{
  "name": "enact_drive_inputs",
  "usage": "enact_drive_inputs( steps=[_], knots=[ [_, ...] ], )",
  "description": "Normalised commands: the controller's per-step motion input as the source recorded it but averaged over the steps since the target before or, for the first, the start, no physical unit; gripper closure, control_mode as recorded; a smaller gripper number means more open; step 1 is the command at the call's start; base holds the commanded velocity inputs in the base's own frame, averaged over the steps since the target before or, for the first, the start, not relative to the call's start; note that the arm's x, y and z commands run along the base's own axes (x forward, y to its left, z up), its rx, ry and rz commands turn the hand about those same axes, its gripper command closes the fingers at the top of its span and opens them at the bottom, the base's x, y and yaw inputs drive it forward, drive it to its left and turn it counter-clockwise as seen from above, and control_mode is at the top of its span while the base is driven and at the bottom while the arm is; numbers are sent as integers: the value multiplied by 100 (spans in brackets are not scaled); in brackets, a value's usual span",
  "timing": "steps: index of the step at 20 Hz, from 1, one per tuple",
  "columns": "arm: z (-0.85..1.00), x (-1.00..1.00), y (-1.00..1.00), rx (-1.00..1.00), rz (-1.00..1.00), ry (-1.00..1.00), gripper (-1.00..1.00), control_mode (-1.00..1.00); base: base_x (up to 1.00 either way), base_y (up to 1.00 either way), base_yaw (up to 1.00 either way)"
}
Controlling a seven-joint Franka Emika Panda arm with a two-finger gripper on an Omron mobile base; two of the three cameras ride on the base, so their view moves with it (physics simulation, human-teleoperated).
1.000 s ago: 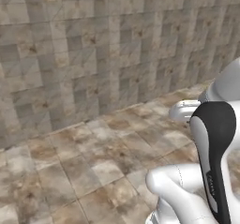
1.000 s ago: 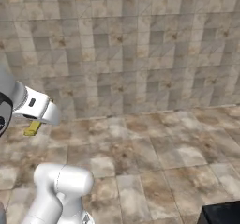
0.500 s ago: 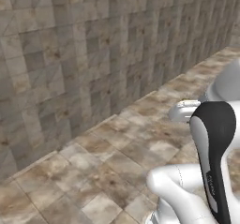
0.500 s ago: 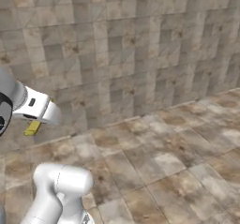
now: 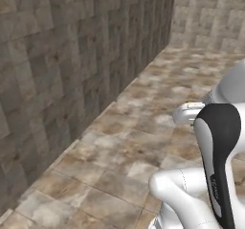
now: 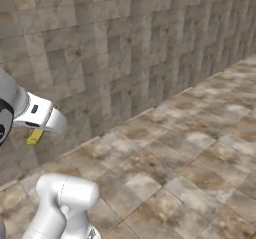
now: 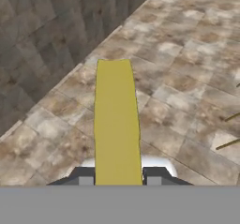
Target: Retrieve the butter from the fridge and place it on a plate on the dining table. Then retrieve the butter knife by the fridge and place it near the plate.
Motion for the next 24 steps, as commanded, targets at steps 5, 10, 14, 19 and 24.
enact_drive_inputs(
  steps=[5, 10, 14, 19, 24],
  knots=[
    [0, 0, 0, 0, 0, 0, 100, 100, 86, 0, -66],
    [0, 0, 0, 0, 0, 0, 100, 100, 95, 0, -66],
    [0, 0, 0, 0, 0, 0, 100, 100, 81, 32, -71],
    [0, 0, 0, 0, 0, 0, 100, 100, 66, 46, -78],
    [0, 0, 0, 0, 0, 0, 100, 100, 56, 47, -80]
  ],
)
